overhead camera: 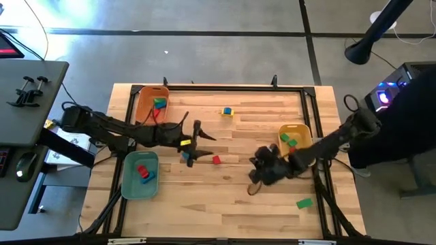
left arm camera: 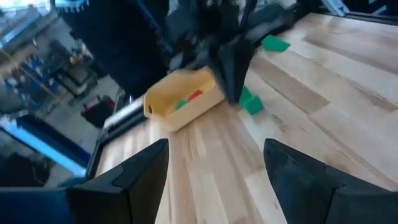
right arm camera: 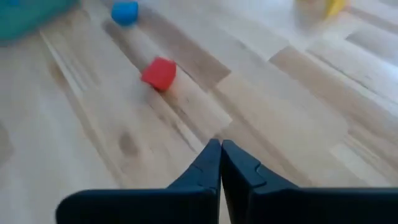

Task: Sort blocks by size
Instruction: Put the green arch block into the blue bin

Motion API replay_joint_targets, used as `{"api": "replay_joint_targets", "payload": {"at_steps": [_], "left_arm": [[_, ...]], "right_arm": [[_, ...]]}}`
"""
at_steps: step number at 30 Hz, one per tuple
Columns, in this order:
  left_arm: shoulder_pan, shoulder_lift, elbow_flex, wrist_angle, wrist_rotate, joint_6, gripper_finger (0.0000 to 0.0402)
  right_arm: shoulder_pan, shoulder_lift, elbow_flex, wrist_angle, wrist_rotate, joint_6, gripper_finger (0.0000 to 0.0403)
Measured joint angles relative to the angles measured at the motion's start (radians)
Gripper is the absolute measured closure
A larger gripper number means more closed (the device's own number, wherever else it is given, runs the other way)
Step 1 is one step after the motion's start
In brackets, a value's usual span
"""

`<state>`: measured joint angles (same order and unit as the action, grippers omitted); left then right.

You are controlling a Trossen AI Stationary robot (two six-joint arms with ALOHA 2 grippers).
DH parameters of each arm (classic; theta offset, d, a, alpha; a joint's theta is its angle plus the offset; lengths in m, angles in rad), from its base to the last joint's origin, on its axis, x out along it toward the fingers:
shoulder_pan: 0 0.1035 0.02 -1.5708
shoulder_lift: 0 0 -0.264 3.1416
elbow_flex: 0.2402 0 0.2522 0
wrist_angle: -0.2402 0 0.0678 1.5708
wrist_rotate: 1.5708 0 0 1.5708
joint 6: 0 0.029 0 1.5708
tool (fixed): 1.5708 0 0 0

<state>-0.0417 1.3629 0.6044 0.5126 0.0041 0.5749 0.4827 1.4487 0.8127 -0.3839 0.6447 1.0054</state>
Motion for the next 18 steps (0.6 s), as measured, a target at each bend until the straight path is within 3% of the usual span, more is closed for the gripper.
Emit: {"api": "replay_joint_targets", "payload": {"at_steps": [3,7,9,12,18], "left_arm": [[-0.011,0.039,0.0,0.042,-0.009,0.011,0.0151],[-0.014,0.073,0.005,0.059,-0.019,-0.03,0.0151],[-0.014,0.08,0.005,0.068,-0.02,-0.067,0.0151],[-0.014,0.081,0.005,0.065,-0.046,-0.131,0.0151],[-0.014,0.08,0.005,0.062,-0.073,-0.197,0.0151]], "right_arm": [[-0.07,-0.002,0.007,-0.002,-0.213,-0.13,0.0379],[-0.15,-0.002,0.019,-0.013,-0.685,-0.261,0.0341],[-0.171,-0.002,0.02,-0.022,-0.792,-0.274,0.0326],[-0.179,-0.001,0.02,-0.079,-0.794,-0.395,0.0314],[-0.173,0.001,0.021,-0.227,-0.685,-0.597,0.0307]]}}
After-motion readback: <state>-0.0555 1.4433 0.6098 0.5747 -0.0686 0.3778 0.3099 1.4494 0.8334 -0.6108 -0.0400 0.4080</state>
